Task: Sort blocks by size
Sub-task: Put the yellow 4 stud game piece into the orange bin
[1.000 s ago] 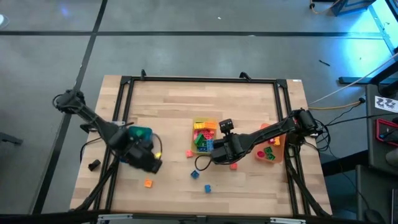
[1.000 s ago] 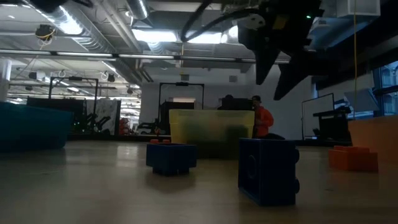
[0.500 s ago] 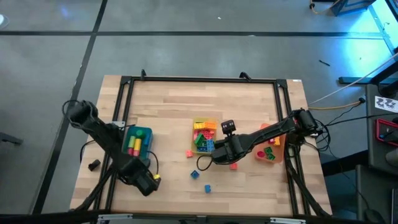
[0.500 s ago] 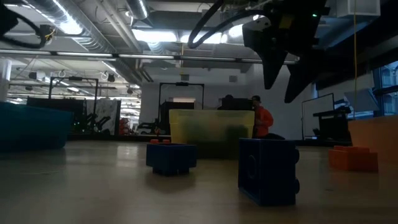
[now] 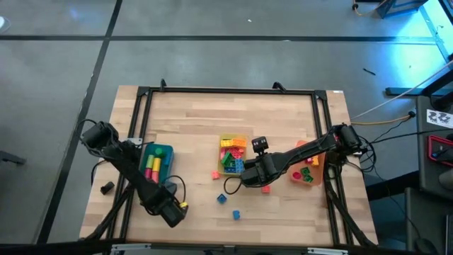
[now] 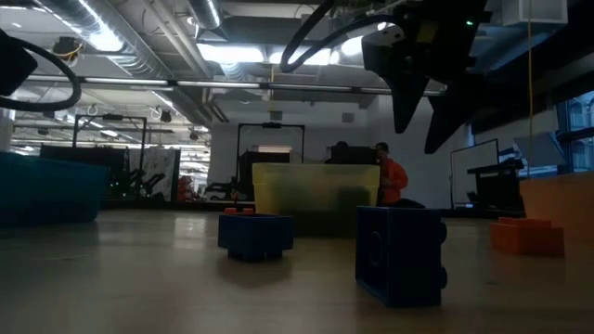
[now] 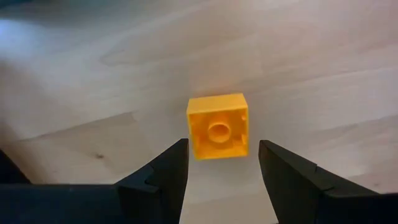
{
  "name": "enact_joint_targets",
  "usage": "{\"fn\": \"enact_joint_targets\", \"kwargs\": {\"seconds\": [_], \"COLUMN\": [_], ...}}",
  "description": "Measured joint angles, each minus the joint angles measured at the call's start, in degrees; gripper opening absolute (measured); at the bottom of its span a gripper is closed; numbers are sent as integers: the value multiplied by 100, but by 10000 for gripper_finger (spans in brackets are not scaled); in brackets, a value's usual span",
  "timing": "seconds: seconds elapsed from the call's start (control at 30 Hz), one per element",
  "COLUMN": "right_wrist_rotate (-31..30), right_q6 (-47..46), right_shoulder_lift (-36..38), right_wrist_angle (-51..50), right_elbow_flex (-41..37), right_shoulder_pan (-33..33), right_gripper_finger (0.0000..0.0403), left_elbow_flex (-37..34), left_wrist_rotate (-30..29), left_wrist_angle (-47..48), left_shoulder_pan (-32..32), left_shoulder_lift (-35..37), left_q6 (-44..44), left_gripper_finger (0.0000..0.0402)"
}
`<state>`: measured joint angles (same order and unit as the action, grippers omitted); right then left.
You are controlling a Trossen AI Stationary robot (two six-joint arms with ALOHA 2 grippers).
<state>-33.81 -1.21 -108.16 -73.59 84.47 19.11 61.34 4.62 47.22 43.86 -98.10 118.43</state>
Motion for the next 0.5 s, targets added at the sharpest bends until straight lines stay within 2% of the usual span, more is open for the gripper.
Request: {"fn": "enact_joint_targets", "kwargs": {"seconds": [0.2, 0.5], "right_wrist_rotate": [-1, -1], "right_q6": [0, -2], "right_shoulder_lift": [0, 22], "right_wrist_angle": [-1, -473], "right_elbow_flex": [0, 0], "right_shoulder_pan": [0, 0], "right_gripper_finger": [273, 273], "left_elbow_flex": [0, 0], "left_wrist_rotate": [-359, -367], "left_wrist_angle": [11, 11], "left_shoulder_pan": [2, 4], "left_shoulder_lift": [-49, -363], "left_q6": [116, 68], "left_gripper_finger": [180, 180]}}
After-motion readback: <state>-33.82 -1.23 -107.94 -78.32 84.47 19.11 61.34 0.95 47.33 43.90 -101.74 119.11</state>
